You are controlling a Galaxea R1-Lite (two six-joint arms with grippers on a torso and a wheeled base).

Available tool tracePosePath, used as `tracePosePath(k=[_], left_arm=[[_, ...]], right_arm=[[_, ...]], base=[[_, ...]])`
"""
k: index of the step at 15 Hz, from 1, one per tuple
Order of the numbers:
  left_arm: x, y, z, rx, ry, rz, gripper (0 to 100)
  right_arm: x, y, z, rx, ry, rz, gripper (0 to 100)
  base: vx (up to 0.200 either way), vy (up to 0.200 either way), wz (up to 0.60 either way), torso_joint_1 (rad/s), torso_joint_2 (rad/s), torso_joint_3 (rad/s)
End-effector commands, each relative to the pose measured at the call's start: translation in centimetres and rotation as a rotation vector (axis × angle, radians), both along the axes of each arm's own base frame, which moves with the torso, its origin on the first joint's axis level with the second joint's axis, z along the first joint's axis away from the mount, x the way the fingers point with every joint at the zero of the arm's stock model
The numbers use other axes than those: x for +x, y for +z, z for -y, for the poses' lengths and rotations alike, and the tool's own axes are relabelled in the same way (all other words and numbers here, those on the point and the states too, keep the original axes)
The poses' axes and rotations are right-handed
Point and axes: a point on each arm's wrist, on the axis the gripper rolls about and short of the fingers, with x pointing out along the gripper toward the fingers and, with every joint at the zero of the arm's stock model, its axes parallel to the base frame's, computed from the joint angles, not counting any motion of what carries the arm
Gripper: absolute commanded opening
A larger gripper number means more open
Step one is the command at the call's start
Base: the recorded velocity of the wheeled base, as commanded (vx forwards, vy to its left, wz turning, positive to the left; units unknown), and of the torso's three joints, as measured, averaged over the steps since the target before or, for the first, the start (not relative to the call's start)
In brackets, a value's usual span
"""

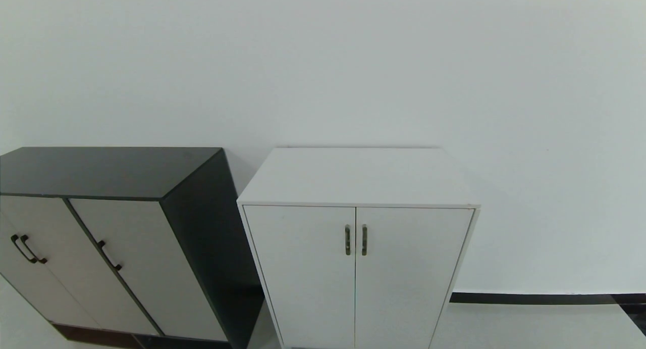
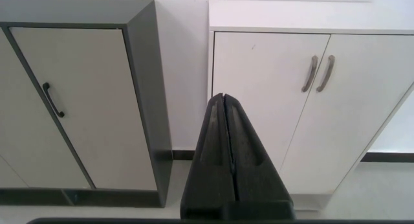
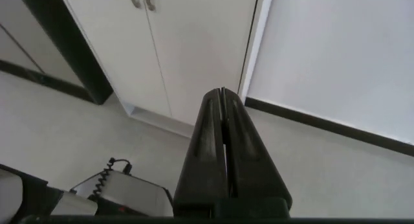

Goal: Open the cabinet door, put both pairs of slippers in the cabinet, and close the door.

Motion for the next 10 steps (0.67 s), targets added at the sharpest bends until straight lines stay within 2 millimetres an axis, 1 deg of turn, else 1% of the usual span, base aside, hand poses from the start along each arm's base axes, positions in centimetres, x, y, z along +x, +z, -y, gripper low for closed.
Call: tracePosePath(k=[1,3,5,6,9,10], left_arm=[[0.0,0.0,0.0,-0.001,0.000,0.000,0],[0.0,0.0,0.0,0.001,0.000,0.000,0],[0.0,0.0,0.0,0.001,0.000,0.000,0],[0.0,0.0,0.0,-0.001,0.000,0.000,0],[0.0,0.0,0.0,-0.001,0.000,0.000,0],[0.0,0.0,0.0,0.001,0.000,0.000,0]], right_arm=[[-0.1,-0.1,0.0,0.010,-0.071,0.014,0],[-0.6,-0.1,0.1,0.022,-0.153,0.071,0],[-1.3,-0.2,0.1,0.038,-0.182,0.156,0],[-1.6,-0.2,0.2,0.051,-0.179,0.191,0],[-1.5,-0.2,0.2,0.078,-0.176,0.181,0],[-1.5,-0.2,0.2,0.085,-0.119,0.176,0]], base=[[0.000,0.000,0.00,0.000,0.00,0.000],[0.000,0.000,0.00,0.000,0.00,0.000],[0.000,0.000,0.00,0.000,0.00,0.000],[0.000,0.000,0.00,0.000,0.00,0.000],[0.000,0.000,0.00,0.000,0.00,0.000],[0.000,0.000,0.00,0.000,0.00,0.000]])
